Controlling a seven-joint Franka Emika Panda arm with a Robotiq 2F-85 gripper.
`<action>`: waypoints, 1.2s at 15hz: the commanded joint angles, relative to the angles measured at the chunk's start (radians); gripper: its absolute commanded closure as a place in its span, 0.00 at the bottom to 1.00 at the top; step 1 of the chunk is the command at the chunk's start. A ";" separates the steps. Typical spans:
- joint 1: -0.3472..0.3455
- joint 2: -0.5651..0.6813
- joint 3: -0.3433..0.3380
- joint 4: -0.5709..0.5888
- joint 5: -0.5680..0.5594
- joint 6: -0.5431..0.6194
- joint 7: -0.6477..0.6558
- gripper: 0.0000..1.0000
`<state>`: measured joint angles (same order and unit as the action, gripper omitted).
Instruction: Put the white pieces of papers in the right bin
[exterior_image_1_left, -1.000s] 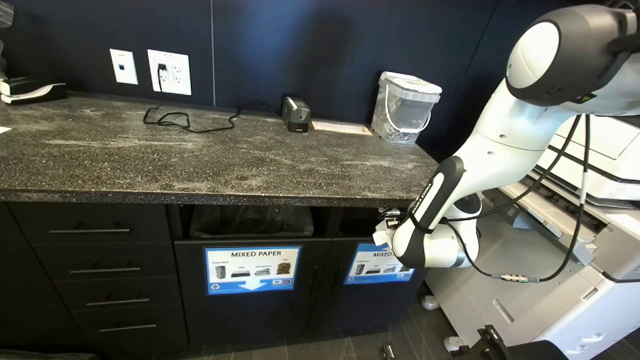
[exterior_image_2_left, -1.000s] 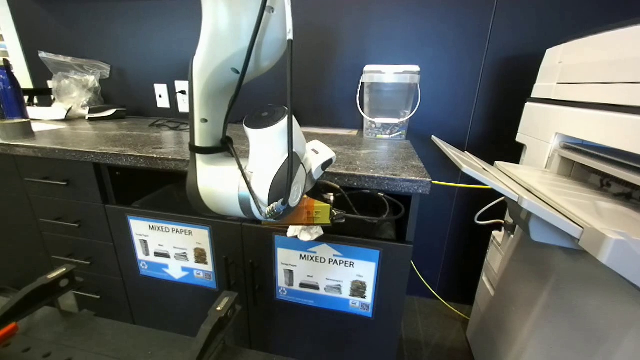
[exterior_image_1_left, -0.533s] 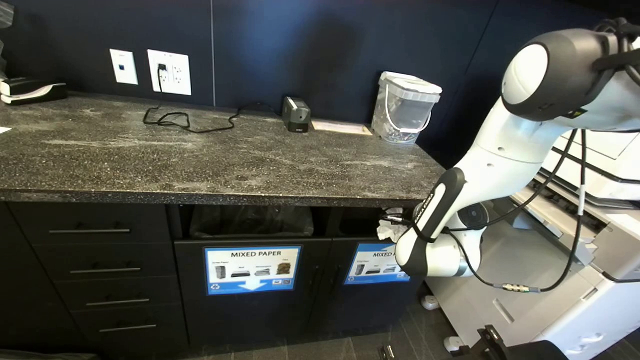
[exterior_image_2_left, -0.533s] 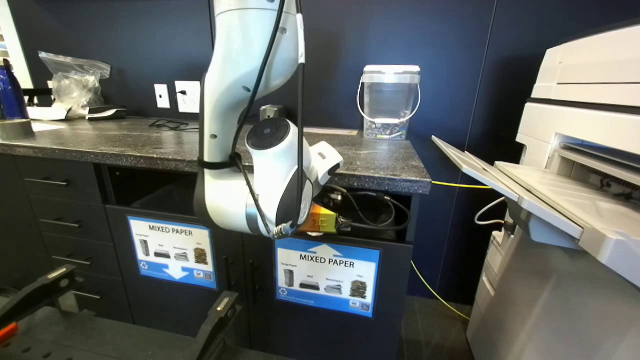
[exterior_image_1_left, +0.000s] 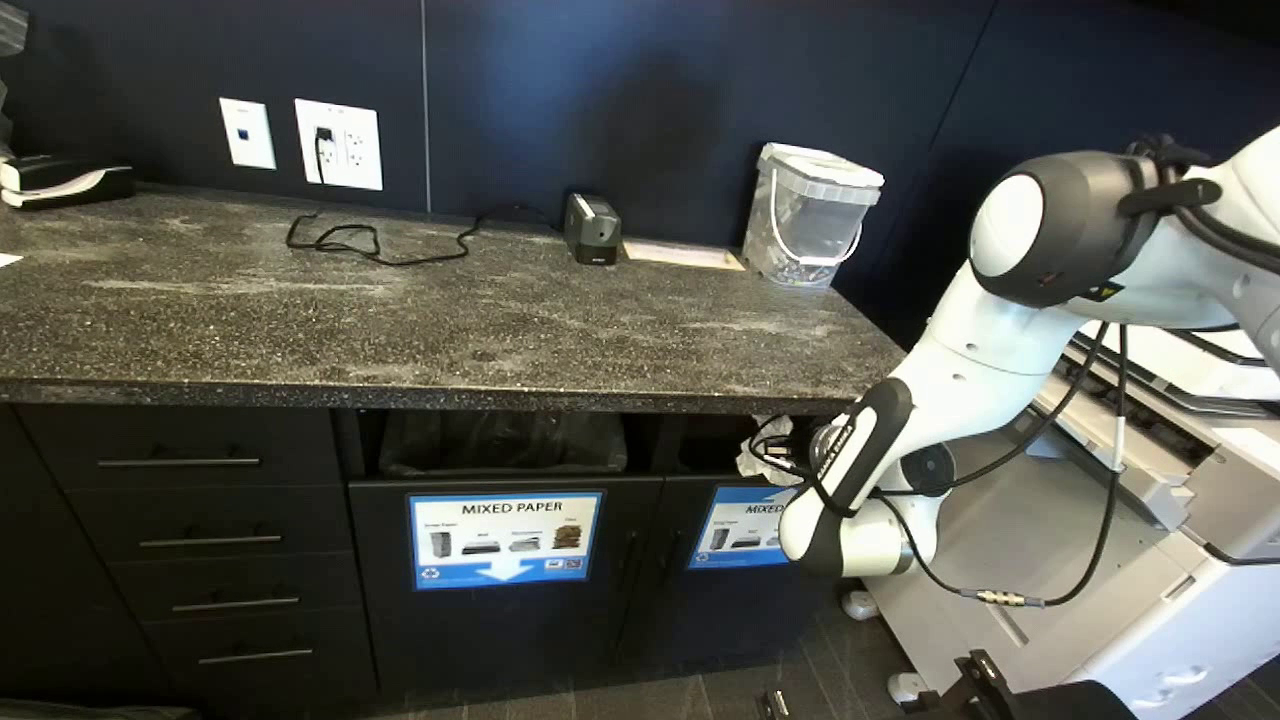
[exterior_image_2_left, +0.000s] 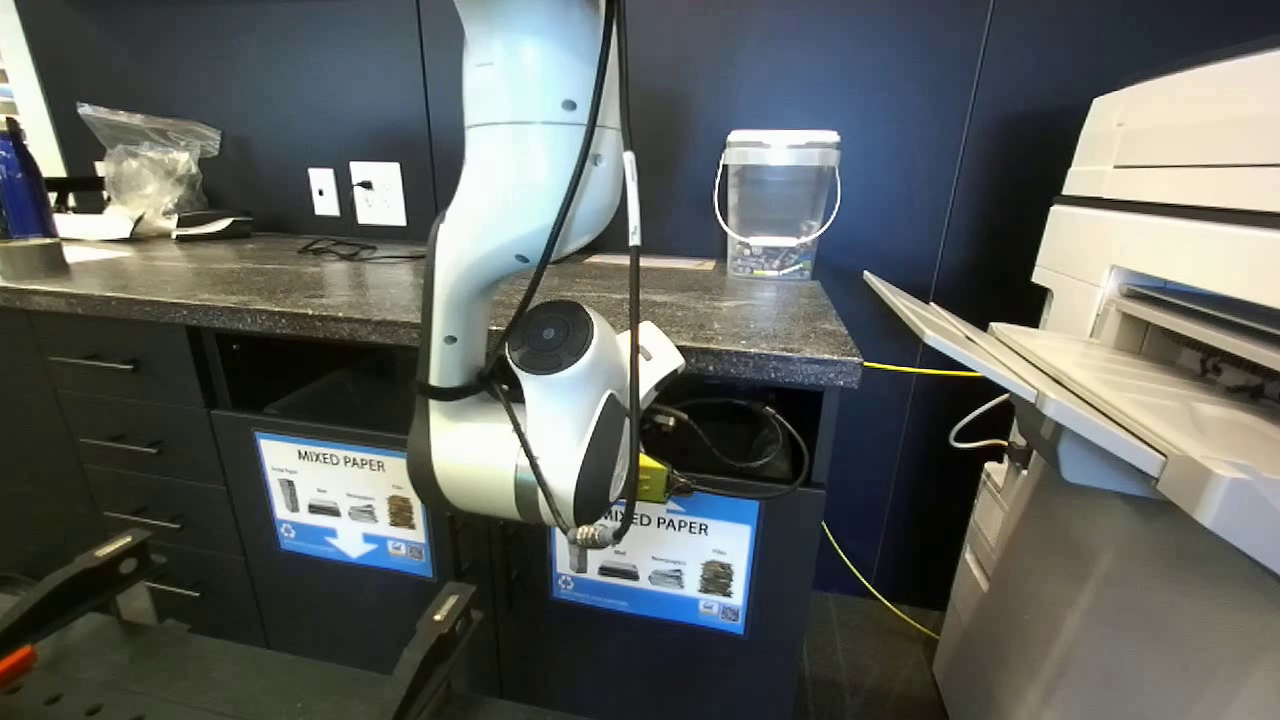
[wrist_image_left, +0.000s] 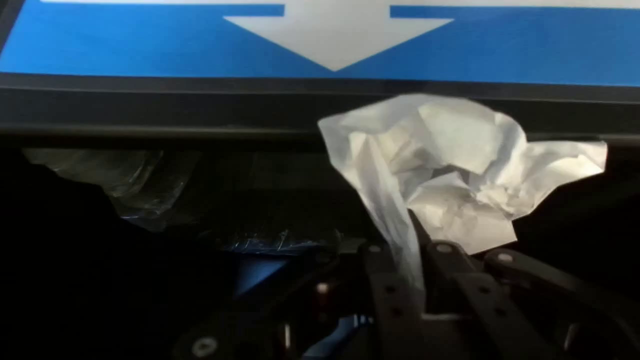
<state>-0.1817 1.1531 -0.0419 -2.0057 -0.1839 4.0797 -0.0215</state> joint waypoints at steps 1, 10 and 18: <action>-0.013 0.085 0.004 0.119 -0.025 0.073 0.016 0.87; -0.006 0.200 0.005 0.302 -0.022 0.047 0.035 0.87; -0.005 0.197 0.002 0.308 -0.033 -0.002 0.045 0.37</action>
<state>-0.1834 1.3366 -0.0379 -1.7301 -0.1875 4.0800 0.0012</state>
